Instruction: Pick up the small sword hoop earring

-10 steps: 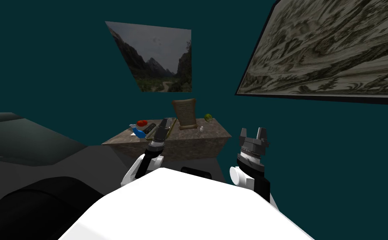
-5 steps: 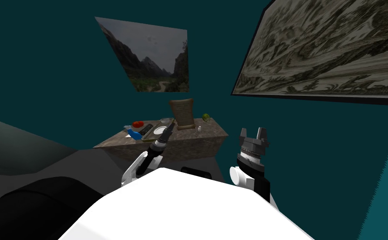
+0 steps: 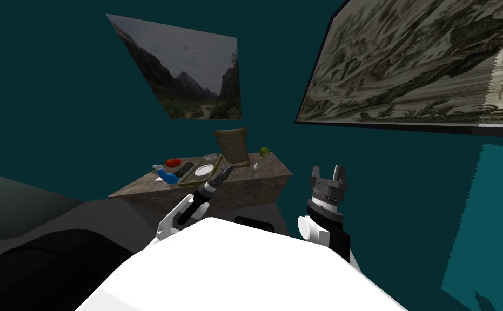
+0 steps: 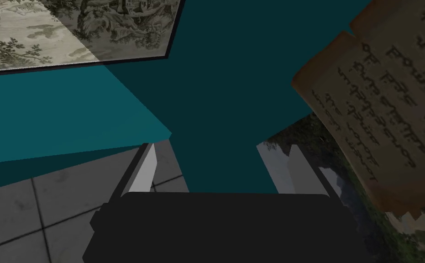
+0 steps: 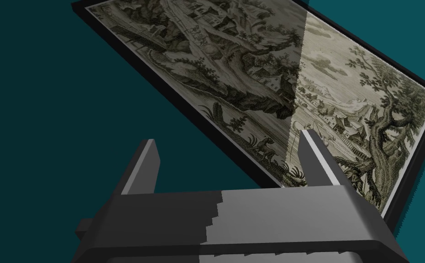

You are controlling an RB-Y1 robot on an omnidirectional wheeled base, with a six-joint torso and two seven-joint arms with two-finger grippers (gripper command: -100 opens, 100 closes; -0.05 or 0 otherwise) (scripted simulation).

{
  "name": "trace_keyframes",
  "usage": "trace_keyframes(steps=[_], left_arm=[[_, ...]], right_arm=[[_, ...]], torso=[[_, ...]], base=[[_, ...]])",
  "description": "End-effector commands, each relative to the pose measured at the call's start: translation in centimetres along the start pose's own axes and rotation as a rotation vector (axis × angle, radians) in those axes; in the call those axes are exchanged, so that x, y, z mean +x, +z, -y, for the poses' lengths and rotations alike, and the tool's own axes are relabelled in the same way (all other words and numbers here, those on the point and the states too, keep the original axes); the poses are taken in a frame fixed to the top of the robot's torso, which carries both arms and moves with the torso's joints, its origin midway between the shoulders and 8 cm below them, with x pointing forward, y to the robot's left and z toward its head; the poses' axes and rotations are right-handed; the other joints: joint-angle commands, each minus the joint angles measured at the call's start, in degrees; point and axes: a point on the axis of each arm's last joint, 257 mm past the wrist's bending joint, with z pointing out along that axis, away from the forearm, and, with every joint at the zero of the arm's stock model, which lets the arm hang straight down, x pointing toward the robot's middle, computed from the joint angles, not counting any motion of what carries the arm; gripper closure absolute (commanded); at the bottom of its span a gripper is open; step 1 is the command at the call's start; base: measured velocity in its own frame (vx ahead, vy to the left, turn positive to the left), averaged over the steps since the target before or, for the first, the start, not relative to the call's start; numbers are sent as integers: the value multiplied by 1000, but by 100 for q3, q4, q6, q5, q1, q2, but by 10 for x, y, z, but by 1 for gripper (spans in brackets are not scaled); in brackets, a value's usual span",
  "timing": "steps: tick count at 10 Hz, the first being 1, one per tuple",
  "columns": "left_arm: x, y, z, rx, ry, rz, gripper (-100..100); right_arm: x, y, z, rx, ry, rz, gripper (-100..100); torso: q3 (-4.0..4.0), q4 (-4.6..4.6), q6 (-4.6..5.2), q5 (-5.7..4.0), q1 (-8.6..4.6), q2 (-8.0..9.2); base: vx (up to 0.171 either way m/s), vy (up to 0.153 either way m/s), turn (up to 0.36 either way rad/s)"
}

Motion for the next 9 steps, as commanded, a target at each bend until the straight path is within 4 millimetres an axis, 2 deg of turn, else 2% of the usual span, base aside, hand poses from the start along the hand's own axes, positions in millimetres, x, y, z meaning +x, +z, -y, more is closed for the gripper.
trace_keyframes(steps=[1, 2, 3, 4, 5, 6, 7, 8, 9], left_arm=[[8, -1, 0, 10, 39, -42, -100], [25, -5, -4, 22, 104, -106, -100], [26, -6, -4, 27, 110, -118, -100], [43, -11, -9, 44, 179, -184, -100], [44, -12, -9, 49, 184, -195, -100], [61, -19, -14, 68, 255, -261, -100], [62, -20, -14, 74, 261, -273, -100], [78, -29, -21, 95, 333, -336, -100], [79, -31, -21, 103, 341, -352, -100]], right_arm=[[0, 0, 0, 0, 0, 0, 0], [0, 0, 0, 0, 0, 0, 0], [0, 0, 0, 0, 0, 0, 0], [0, 0, 0, 0, 0, 0, 0], [0, 0, 0, 0, 0, 0, 0], [0, 0, 0, 0, 0, 0, 0], [0, 0, 0, 0, 0, 0, 0], [0, 0, 0, 0, 0, 0, 0], [0, 0, 0, 0, 0, 0, 0]], torso=[[0, 0, 0, 0, 0, 0], [1, 1, -3, 0, 1, 1], [0, 0, -1, 0, 0, -1], [0, 0, -3, 0, 1, 0], [0, 0, -1, 0, -1, 1], [1, 1, -3, 0, 1, 1], [0, 0, -1, 0, -2, 0], [0, 0, -3, -1, 0, 0], [0, 0, -1, -1, -1, -1]], base=[[3, -24, -46], [9, -28, -92], [8, -24, -63], [6, -28, -131], [3, -25, -47], [6, -36, -101], [8, -27, -66], [10, -33, -134], [5, -26, -62]])
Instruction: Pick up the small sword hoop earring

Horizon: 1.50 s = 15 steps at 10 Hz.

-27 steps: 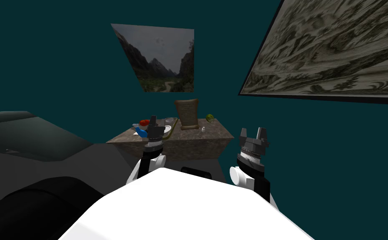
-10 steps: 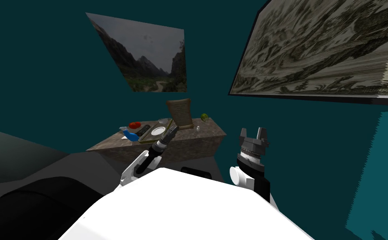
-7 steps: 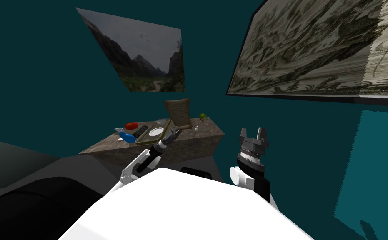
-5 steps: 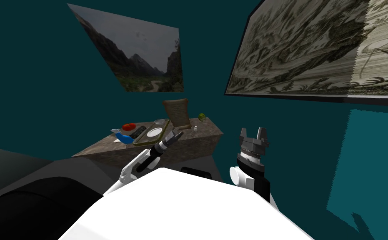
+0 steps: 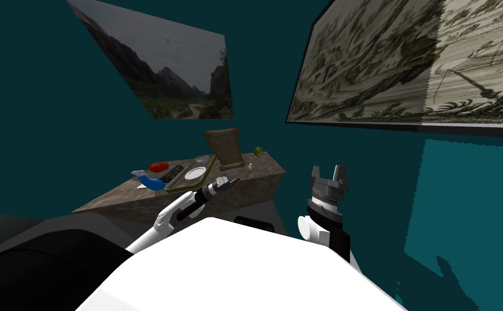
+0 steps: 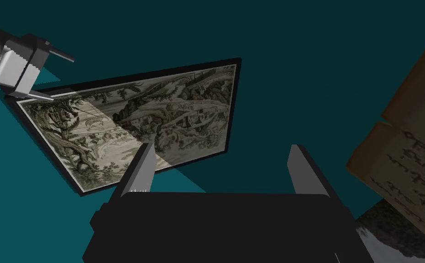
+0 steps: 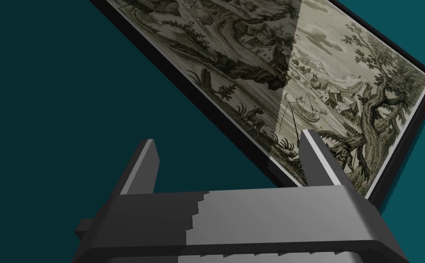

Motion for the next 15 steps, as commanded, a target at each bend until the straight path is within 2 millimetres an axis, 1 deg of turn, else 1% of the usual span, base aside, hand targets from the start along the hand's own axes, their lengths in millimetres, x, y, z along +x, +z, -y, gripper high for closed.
trace_keyframes(steps=[1, 2, 3, 4, 5, 6, 7, 8, 9, 10, 11, 12, 13, 14, 15], left_arm=[[23, -5, -2, 30, 92, -82, -100], [24, -7, -2, 39, 100, -95, -100], [44, -14, -4, 68, 178, -164, -100], [45, -15, -5, 75, 188, -174, -100], [64, -24, -8, 106, 268, -238, -100], [65, -26, -9, 114, 278, -251, -100], [83, -36, -13, 148, 360, -314, -100], [83, -38, -15, 157, 369, -327, -100], [100, -50, -21, 195, 452, -390, -100], [101, -52, -22, 203, 462, -402, -100], [116, -65, -30, 245, 545, -464, -100], [116, -68, -32, 253, 554, -475, -100], [130, -83, -41, 297, 635, -539, -100], [130, -85, -43, 304, 646, -546, -100], [140, -101, -54, 351, 727, -606, -100]], right_arm=[[0, 0, 0, 0, 0, 0, 0], [0, 0, 0, 0, 0, 0, 0], [0, 0, 0, 0, 0, 0, 0], [0, 0, 0, 0, 0, 0, 0], [0, 0, 0, 0, 0, 0, 0], [0, 0, 0, 0, 0, 0, 0], [0, 0, 0, 0, 0, 0, 0], [0, 0, 0, 0, 0, 0, 0], [0, 0, 0, 0, 0, 0, 0], [0, 0, 0, 0, 0, 0, 0], [0, 0, 0, 0, 0, 0, 0], [0, 0, 0, 0, 0, 0, 0], [0, 0, 0, 0, 0, 0, 0], [0, 0, 0, 0, 0, 0, 0], [0, 0, 0, 0, 0, 0, 0]], torso=[[0, 0, 0, 0, 0, 0], [0, 0, 2, -1, -4, 1], [0, 0, 0, 0, -1, 0], [0, 0, 2, 0, -2, -1], [0, 0, -1, 0, -1, 0], [0, 0, 1, -1, -5, 0], [0, 0, 0, -1, -5, 1], [0, 0, 2, -1, -7, 0], [1, 0, -2, -1, -2, 2], [1, 0, 2, 0, -4, 2], [2, 1, -2, -1, -2, 3], [2, 1, 1, -1, -5, 3], [2, 1, -1, -1, -3, 3], [3, 1, 1, -1, -5, 5], [3, 1, -3, -1, -5, 6]], base=[[6, -37, -136], [4, -29, -58], [7, -33, -119], [7, -27, -69], [9, -41, -119], [5, -38, -81], [4, -45, -139], [3, -30, -71], [2, -35, -132], [2, -31, -70], [3, -41, -124], [0, -34, -69], [-5, -41, -143], [-3, -37, -64], [-2, -49, -131]])
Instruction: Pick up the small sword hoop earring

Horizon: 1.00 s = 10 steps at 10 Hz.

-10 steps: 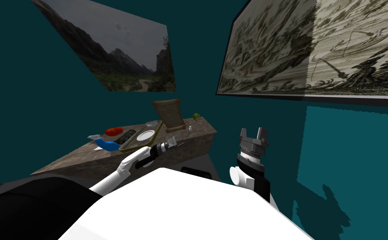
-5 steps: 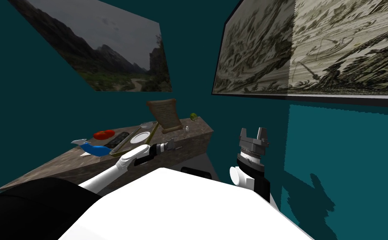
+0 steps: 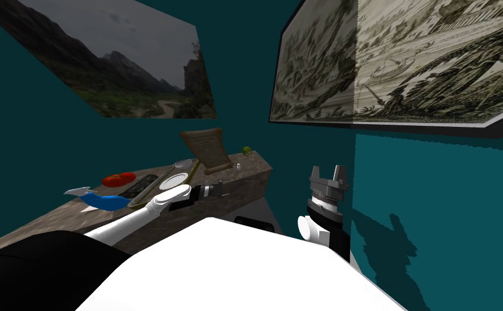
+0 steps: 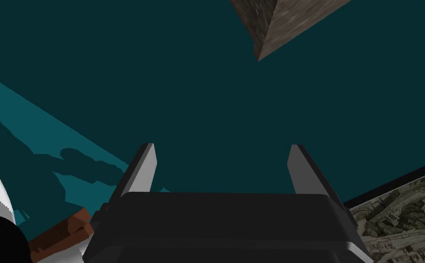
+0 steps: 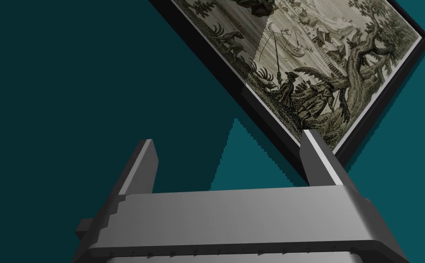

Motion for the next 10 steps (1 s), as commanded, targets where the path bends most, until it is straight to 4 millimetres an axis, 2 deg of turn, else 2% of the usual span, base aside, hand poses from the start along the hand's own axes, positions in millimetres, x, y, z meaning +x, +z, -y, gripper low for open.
trace_keyframes(steps=[1, 2, 3, 5, 6, 7, 8, 10], left_arm=[[11, -4, 3, 30, 59, -38, -100], [32, -13, 6, 74, 145, -95, -100], [33, -15, 5, 80, 153, -102, -100], [71, -36, 4, 161, 296, -203, -100], [75, -42, 3, 182, 336, -221, -100], [94, -56, -1, 227, 413, -273, -100], [95, -57, -1, 232, 423, -277, -100], [128, -88, -12, 323, 564, -374, -100]], right_arm=[[0, 0, 0, 0, 0, 0, 0], [0, 0, 0, 0, 0, 0, 0], [0, 0, 0, 0, 0, 0, 0], [0, 0, 0, 0, 0, 0, 0], [0, 0, 0, 0, 0, 0, 0], [0, 0, 0, 0, 0, 0, 0], [0, 0, 0, 0, 0, 0, 0], [0, 0, 0, 0, 0, 0, 0]], torso=[[0, 0, 0, 0, 0, 0], [0, 0, -3, 1, 3, 0], [0, 0, 1, 0, 0, 1], [1, 0, -1, 0, 2, 1], [0, 0, 0, -1, -6, 1], [0, 0, -4, -1, -3, 0], [0, 0, -2, -1, 0, 0], [0, 0, -2, 1, 5, 0]], base=[[-1, -36, -63], [-8, -44, -131], [-5, -34, -63], [-2, -55, -148], [1, -51, -63], [1, -44, -113], [0, -28, -56], [4, -39, -138]])
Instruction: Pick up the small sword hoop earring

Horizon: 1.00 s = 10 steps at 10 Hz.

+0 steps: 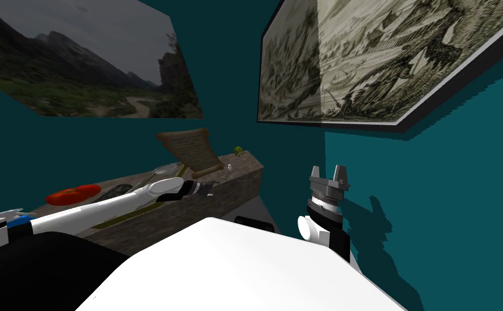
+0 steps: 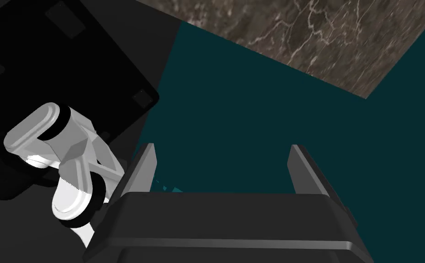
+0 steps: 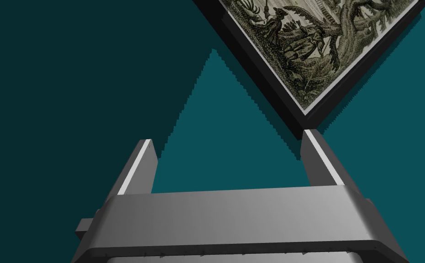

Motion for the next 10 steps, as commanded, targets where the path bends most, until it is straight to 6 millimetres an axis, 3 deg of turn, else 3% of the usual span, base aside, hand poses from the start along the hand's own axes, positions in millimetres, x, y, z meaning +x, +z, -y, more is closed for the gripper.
trace_keyframes(steps=[1, 2, 3, 5, 6, 10], left_arm=[[20, -3, 6, 32, 60, -35, -100], [39, -14, 13, 81, 129, -79, -100], [39, -14, 13, 81, 134, -79, -100], [74, -37, 26, 175, 256, -153, -100], [74, -37, 26, 176, 262, -153, -100], [123, -79, 58, 351, 437, -239, -100]], right_arm=[[0, 0, 0, 0, 0, 0, 0], [0, 0, 0, 0, 0, 0, 0], [0, 0, 0, 0, 0, 0, 0], [0, 0, 0, 0, 0, 0, 0], [0, 0, 0, 0, 0, 0, 0], [0, 0, 0, 0, 0, 0, 0]], torso=[[0, 0, 0, 0, 0, 0], [-2, -1, -2, 2, 3, -2], [-3, -1, 0, 2, 5, -6], [-4, -1, -1, 3, 11, -7], [-7, -3, -1, 3, 11, -11], [-16, -7, -2, 7, 26, -28]], base=[[14, -33, -59], [20, -29, -93], [17, -15, -58], [35, -14, -125], [33, -3, -59], [71, 22, -120]])
